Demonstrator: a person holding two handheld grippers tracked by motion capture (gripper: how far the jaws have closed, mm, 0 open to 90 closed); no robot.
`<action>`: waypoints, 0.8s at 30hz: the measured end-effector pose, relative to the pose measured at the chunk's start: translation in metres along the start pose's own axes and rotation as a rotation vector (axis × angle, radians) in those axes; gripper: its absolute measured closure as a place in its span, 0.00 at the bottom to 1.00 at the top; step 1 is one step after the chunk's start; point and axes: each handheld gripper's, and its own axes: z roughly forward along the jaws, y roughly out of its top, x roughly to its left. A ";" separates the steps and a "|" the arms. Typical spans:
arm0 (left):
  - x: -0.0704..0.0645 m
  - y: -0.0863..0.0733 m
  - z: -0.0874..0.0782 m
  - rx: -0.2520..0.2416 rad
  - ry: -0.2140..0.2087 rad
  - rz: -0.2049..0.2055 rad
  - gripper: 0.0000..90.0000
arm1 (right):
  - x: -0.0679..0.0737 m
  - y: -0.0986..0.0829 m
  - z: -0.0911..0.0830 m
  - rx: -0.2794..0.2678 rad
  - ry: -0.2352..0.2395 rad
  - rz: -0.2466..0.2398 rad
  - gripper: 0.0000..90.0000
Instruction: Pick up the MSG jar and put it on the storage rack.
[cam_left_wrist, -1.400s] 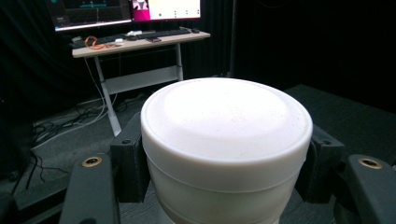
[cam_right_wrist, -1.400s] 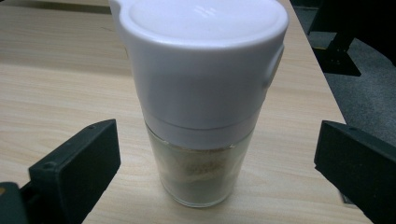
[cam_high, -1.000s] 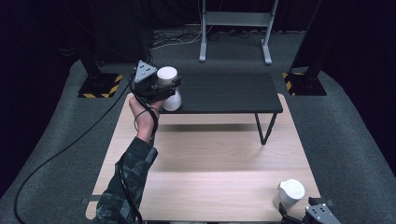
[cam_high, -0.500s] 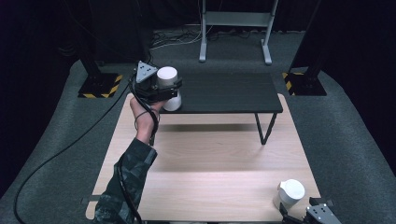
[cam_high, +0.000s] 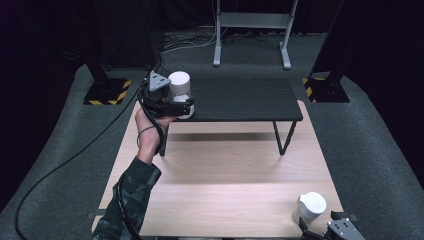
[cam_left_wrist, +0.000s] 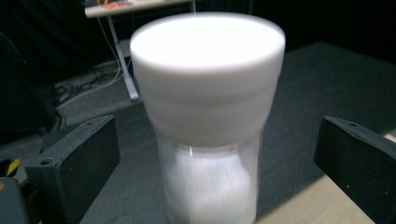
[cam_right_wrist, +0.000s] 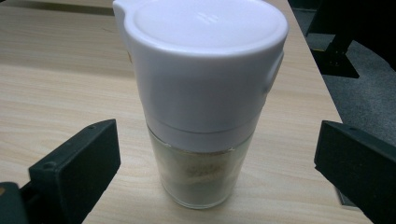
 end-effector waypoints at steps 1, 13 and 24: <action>0.000 -0.001 -0.002 0.016 0.000 0.003 0.00 | 0.000 0.000 0.000 0.000 0.000 0.001 0.00; -0.005 -0.033 -0.012 0.139 -0.023 0.043 0.00 | 0.001 -0.001 0.002 0.003 0.000 0.001 0.00; -0.014 -0.094 -0.015 0.222 -0.022 0.011 0.00 | 0.003 -0.002 0.004 0.006 0.003 -0.001 0.00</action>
